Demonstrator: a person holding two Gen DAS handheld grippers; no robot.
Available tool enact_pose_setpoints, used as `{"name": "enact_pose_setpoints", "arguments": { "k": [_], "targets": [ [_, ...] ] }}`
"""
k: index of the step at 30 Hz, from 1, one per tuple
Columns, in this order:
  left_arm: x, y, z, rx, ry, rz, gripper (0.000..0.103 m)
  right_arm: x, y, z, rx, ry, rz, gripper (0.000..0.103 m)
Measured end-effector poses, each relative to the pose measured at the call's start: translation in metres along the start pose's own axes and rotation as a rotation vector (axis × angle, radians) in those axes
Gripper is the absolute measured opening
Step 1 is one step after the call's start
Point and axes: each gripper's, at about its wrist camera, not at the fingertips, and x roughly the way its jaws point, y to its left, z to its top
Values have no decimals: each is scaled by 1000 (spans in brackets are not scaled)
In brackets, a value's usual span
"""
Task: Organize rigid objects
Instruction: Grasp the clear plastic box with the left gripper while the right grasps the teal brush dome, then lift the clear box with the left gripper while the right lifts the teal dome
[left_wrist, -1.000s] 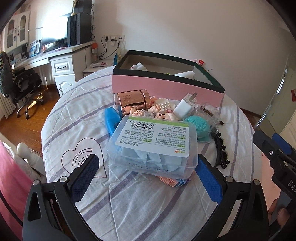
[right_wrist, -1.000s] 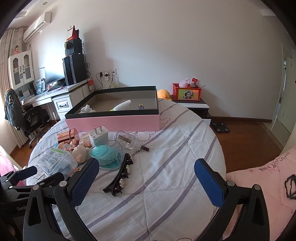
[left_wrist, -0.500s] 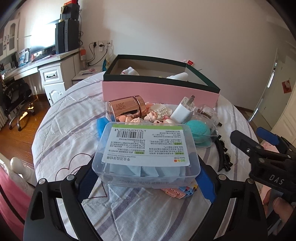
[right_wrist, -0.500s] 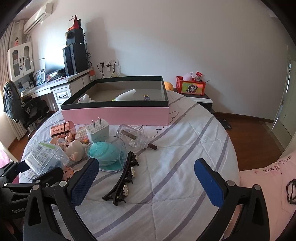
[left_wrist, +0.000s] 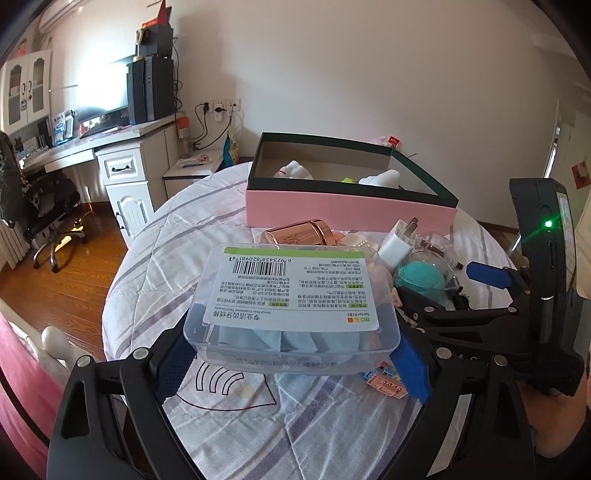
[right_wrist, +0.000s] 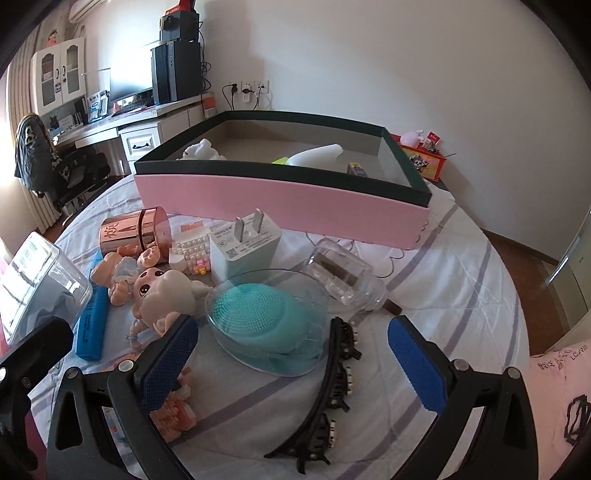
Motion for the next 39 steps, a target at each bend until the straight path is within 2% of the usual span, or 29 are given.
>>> {"name": "enact_pose_setpoints", "arguments": {
  "k": [6,8,11,12,21,29,39],
  "targets": [
    [10,0,2,4,9,14,93,10,-1,7,0,29,20,101],
    [12,0,2,2,16,11,93,13,-1,8,-3,39,42,88],
    [12,0,3,3,13,19,93,15,-2,8,-10,39,61,80],
    [12,0,4,2,8,23,93,14,-2,8,-15,35,70,74],
    [-8,-5,8,12,-47,29,93,-16,-10,1,6,-43,110,74],
    [-35,-19,11,27,-124,19,93,-69,-22,-1,47,-198,95,74],
    [-95,-40,31,52,-327,88,93,-137,-21,7,53,-375,50,74]
  ]
}}
